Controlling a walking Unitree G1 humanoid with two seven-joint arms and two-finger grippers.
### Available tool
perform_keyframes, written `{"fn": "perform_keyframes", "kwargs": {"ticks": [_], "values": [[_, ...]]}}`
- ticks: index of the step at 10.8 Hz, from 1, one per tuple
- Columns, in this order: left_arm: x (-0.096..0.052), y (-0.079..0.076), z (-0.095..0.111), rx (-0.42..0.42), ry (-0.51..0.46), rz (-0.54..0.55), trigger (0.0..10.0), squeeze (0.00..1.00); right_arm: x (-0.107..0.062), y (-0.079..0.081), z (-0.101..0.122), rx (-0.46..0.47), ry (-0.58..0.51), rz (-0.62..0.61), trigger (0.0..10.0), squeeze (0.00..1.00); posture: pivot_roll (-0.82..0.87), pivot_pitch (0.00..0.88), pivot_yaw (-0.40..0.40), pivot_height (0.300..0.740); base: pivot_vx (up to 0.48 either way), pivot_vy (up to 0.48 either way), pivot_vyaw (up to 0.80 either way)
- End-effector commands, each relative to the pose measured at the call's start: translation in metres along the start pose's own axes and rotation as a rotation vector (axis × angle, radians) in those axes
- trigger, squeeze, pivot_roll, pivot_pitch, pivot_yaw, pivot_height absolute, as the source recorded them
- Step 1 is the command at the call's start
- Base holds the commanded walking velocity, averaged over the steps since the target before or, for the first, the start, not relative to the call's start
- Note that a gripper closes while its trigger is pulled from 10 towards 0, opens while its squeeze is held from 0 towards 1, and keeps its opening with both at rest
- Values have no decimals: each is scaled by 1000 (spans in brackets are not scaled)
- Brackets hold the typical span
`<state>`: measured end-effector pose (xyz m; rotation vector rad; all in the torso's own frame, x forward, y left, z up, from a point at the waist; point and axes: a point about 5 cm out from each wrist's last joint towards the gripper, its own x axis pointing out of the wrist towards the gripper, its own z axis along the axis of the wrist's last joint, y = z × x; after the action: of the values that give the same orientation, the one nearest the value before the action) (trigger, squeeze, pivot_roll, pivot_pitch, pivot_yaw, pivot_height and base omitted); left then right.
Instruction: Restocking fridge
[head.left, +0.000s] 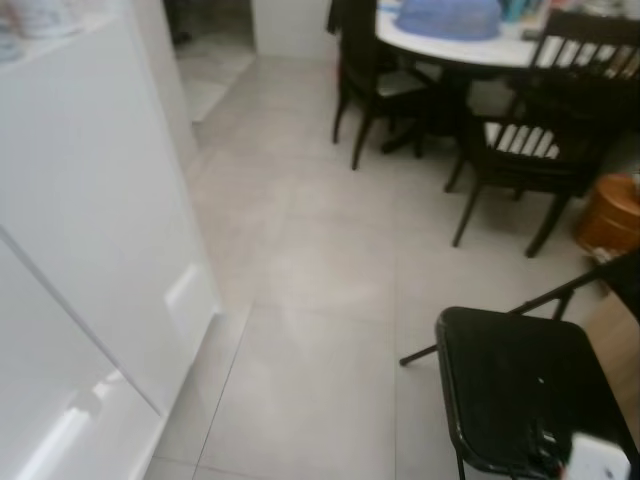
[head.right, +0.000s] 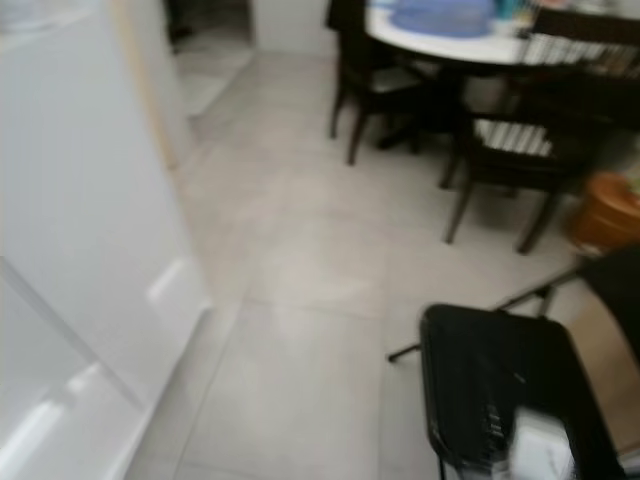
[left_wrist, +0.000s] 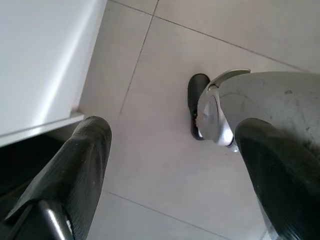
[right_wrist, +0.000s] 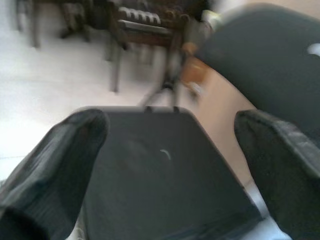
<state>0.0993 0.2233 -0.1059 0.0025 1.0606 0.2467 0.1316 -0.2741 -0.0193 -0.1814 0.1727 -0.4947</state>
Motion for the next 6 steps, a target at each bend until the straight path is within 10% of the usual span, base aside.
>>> {"fn": "perform_keyframes", "kwargs": {"ticks": [1,6], "values": [[-2,-1,-7,-18,5,5,10000,0,-9,-1,0,-6,-11,8,10000,0,-153,0,-33,740,0,0,0],[-2,4,-8,-5,15,13,10000,0,-88,2,-94,232,770,-135,10000,0,-84,3,-27,740,0,0,0]]}}
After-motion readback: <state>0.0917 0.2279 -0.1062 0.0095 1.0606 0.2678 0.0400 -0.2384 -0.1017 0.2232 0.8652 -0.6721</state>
